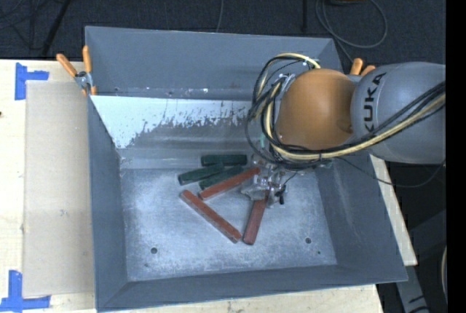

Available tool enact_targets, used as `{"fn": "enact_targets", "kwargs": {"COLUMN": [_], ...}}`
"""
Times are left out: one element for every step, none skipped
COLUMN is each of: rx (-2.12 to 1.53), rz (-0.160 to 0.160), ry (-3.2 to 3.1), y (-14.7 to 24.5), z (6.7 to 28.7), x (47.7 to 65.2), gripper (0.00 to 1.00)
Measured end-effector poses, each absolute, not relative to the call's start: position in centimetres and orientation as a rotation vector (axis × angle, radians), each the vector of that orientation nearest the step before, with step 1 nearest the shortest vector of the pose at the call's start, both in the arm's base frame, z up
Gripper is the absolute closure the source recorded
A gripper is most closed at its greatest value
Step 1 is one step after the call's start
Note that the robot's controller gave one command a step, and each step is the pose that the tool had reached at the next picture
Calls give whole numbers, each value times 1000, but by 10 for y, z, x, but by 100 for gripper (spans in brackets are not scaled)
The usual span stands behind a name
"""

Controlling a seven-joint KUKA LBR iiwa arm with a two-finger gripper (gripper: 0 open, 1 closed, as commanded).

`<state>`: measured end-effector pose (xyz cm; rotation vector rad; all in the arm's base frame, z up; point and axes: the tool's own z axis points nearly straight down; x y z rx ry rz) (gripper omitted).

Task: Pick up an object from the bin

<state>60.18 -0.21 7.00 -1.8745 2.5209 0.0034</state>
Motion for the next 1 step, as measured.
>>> {"fn": "enact_targets", "kwargs": {"rx": [-2331], "rz": [-2], "ry": [2102], "y": [-37], "z": [208], "x": [588], "gripper": [100]}}
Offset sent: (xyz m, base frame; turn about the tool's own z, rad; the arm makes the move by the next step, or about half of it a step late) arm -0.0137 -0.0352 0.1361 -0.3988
